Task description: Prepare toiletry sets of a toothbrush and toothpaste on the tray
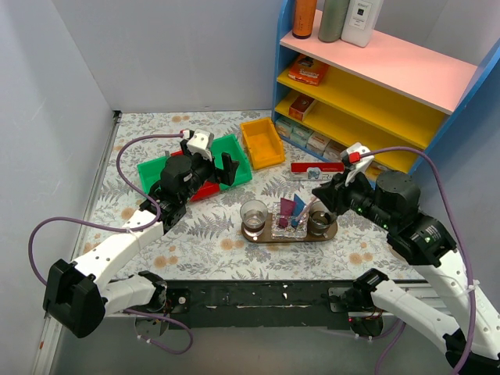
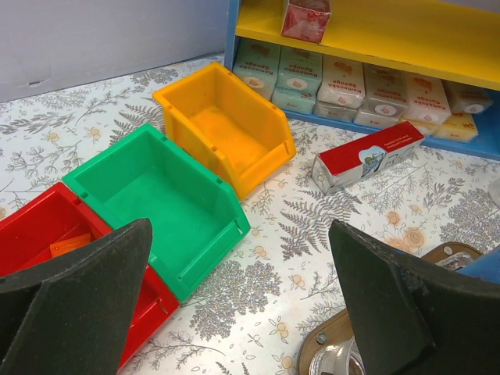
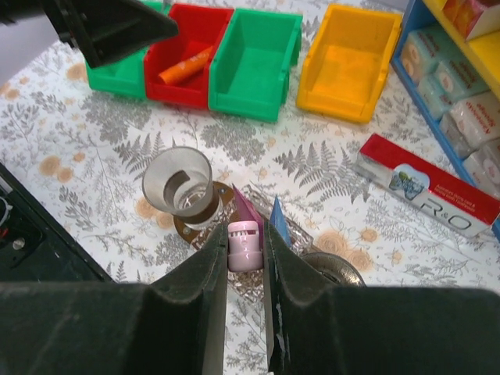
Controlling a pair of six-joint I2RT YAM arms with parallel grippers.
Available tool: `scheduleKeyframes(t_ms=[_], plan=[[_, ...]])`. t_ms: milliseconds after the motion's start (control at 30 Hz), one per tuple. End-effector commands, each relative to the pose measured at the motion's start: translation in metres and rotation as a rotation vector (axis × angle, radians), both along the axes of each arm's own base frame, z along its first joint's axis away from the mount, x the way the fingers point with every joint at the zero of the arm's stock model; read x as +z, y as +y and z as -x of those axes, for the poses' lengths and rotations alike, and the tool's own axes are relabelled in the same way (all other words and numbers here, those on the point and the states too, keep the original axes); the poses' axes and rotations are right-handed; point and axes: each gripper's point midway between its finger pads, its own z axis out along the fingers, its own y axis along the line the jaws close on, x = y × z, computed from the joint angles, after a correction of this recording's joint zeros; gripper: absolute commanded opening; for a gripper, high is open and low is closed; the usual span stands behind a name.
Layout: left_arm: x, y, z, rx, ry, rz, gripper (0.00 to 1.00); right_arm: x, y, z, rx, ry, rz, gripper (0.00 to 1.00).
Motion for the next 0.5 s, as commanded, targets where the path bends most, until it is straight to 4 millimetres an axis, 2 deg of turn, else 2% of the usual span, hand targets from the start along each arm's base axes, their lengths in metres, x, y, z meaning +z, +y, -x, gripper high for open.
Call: scheduleKeyframes(t_ms=[0,467], plan=[[0.019,0.004,-0.003,0.021,-0.039,0.009,0.98,-0.013,0.005,-0.003,0.007,0.008,-0.003,0.01],[0.018,0.004,-0.003,0.02,-0.038,0.004,0.98,-0.029,0.005,-0.005,0.002,-0.048,-0.037,0.01]])
